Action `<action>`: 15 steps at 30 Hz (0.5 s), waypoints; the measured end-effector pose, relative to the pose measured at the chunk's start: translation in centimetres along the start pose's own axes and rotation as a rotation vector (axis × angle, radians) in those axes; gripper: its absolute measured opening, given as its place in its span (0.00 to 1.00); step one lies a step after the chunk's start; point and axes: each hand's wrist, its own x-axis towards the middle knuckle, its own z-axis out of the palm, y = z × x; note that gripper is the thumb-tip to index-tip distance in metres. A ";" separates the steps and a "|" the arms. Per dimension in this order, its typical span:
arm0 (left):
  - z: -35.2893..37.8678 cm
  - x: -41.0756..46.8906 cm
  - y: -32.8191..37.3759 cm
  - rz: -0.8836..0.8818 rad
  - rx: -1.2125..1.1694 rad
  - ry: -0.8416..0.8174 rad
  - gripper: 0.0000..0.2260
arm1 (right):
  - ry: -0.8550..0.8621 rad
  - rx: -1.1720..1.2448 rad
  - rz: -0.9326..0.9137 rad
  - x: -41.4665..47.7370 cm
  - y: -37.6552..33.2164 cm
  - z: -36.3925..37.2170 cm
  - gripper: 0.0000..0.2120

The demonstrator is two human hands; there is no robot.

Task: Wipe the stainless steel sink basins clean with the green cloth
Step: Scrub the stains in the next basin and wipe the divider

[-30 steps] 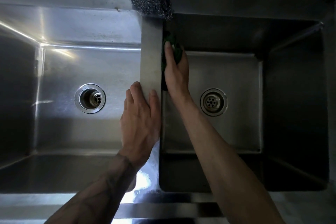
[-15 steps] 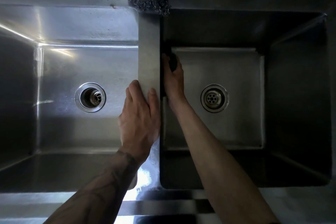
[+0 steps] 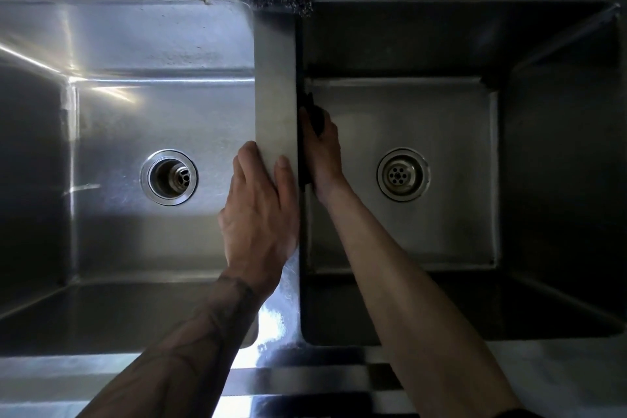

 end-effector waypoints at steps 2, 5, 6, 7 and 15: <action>0.1 -0.1 0.0 0.002 -0.003 -0.027 0.20 | -0.015 0.011 -0.042 -1.7 -0.7 -0.5 0.17; 0.1 0.0 -0.1 0.009 0.023 -0.051 0.18 | -0.033 0.122 -0.112 -4.0 0.0 -1.3 0.17; 0.1 0.0 -0.1 0.030 0.062 -0.051 0.17 | -0.019 0.112 -0.101 -3.9 0.4 -1.2 0.18; 0.0 0.0 -0.2 0.039 0.091 -0.059 0.17 | -0.009 0.090 -0.078 -2.9 1.1 -0.8 0.21; 0.1 0.0 -0.1 0.011 0.140 -0.081 0.16 | -0.040 0.067 -0.083 -5.1 0.0 -1.6 0.10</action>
